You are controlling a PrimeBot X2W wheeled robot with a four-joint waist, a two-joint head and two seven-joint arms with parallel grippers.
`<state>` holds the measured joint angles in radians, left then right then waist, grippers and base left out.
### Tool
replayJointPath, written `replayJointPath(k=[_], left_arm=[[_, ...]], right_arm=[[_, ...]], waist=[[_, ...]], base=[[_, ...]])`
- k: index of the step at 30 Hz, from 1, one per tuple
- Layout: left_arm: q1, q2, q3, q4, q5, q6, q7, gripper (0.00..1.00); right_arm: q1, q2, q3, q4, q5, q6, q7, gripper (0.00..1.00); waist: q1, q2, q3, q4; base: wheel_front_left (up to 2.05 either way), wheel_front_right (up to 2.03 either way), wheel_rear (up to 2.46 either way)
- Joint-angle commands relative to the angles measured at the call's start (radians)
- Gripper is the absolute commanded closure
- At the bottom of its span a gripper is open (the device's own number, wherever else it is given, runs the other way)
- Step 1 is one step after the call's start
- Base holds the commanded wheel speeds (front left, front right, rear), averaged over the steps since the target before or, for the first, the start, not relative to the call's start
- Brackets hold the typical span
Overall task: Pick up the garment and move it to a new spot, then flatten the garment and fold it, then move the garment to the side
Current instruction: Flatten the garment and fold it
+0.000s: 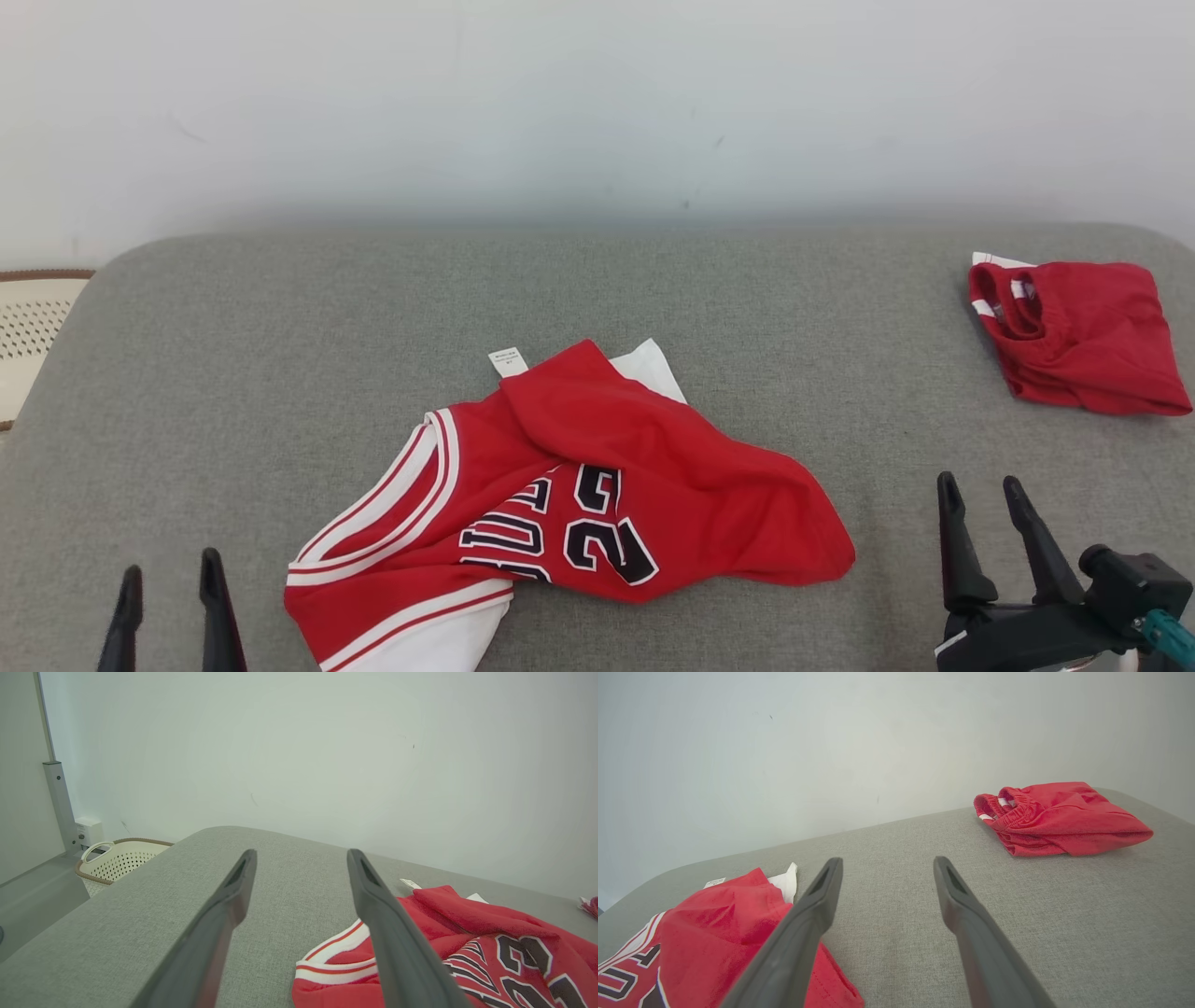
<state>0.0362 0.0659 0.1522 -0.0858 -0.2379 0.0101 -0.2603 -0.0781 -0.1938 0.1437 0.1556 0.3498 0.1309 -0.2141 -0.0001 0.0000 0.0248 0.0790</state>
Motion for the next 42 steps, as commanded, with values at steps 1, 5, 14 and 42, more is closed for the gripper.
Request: replayJointPath(k=[1, 5, 14, 42], left_arm=[[0.027, -0.003, 0.002, -0.003, 0.018, -0.010, -0.004, 0.00], [0.047, -0.004, -0.003, -0.001, 0.036, -0.025, -0.004, 0.00], [0.071, -0.008, -0.015, 0.018, 0.084, -0.029, -0.004, 0.00], [0.079, -0.008, -0.031, 0.076, 0.107, -0.056, -0.004, 0.00]], right_arm=[[0.018, 0.005, 0.007, -0.007, 0.000, 0.000, -0.006, 0.00], [0.030, 0.007, 0.025, -0.018, 0.008, 0.000, -0.011, 0.00], [0.038, 0.014, 0.038, -0.014, -0.018, 0.000, -0.015, 0.00], [0.032, 0.011, 0.055, 0.006, -0.028, 0.000, -0.005, 0.00]], waist=[[0.0001, 0.0000, -0.013, -0.001], [0.0001, 0.0000, -0.026, -0.007], [0.0001, 0.0000, -0.039, -0.001], [0.0001, 0.0000, -0.050, 0.007]], base=[[0.00, 0.00, 0.00], [0.00, 0.00, 0.00], [0.00, 0.00, 0.00], [0.00, 0.00, 0.00]])
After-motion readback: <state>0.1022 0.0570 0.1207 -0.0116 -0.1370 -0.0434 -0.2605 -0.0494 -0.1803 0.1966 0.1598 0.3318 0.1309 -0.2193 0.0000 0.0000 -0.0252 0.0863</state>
